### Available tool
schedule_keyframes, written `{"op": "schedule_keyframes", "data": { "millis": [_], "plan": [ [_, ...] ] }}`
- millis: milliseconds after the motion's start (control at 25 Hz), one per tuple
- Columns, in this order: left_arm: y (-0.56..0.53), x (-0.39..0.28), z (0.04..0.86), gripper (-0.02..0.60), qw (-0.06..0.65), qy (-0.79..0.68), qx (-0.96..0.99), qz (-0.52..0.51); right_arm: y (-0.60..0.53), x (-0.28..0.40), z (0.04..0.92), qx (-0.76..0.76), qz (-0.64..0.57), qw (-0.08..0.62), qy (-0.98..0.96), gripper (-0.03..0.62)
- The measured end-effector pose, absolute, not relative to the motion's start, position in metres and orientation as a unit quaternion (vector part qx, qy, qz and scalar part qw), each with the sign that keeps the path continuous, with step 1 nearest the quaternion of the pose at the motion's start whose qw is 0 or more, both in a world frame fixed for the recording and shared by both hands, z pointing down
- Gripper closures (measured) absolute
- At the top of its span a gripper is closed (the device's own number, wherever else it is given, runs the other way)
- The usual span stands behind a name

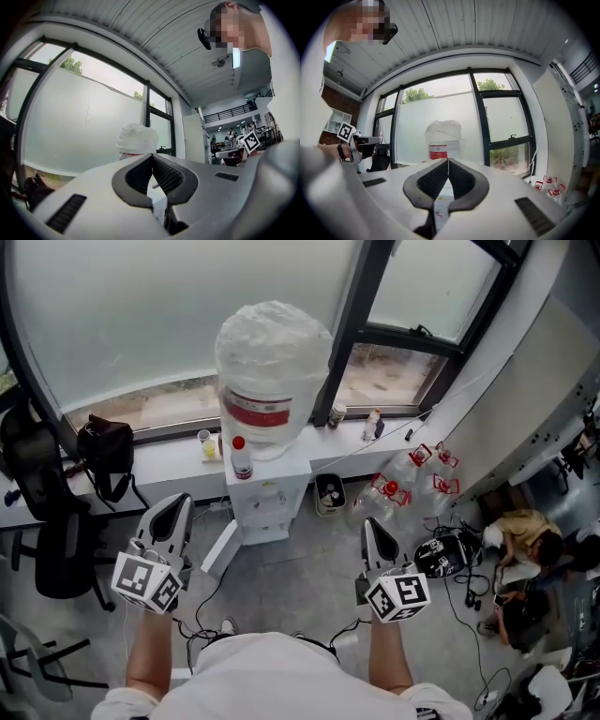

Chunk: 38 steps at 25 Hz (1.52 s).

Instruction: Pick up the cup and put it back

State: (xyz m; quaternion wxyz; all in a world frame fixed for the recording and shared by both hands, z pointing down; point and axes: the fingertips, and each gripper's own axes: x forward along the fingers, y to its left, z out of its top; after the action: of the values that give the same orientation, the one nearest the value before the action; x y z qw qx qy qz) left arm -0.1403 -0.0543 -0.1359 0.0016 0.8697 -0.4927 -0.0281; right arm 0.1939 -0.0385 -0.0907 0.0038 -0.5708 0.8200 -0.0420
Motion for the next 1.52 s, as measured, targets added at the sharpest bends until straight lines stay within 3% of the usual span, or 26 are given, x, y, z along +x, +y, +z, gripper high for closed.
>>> {"op": "schedule_keyframes", "data": {
  "millis": [560,840,1520],
  "plan": [
    [-0.007,-0.208,-0.129,0.557,-0.021,-0.560,0.826,-0.054,0.009,0.209,-0.086,-0.638,-0.031,-0.034,0.769,0.574],
    [-0.027,-0.209,-0.162,0.557,-0.069,-0.539,0.837,-0.066,-0.005,0.192,-0.108,-0.645,-0.006,-0.005,0.764,0.574],
    [0.002,-0.238,-0.142,0.557,-0.043,-0.541,0.837,-0.072,0.011,0.137,-0.111,-0.627,0.010,-0.010,0.779,0.574]
  ]
}}
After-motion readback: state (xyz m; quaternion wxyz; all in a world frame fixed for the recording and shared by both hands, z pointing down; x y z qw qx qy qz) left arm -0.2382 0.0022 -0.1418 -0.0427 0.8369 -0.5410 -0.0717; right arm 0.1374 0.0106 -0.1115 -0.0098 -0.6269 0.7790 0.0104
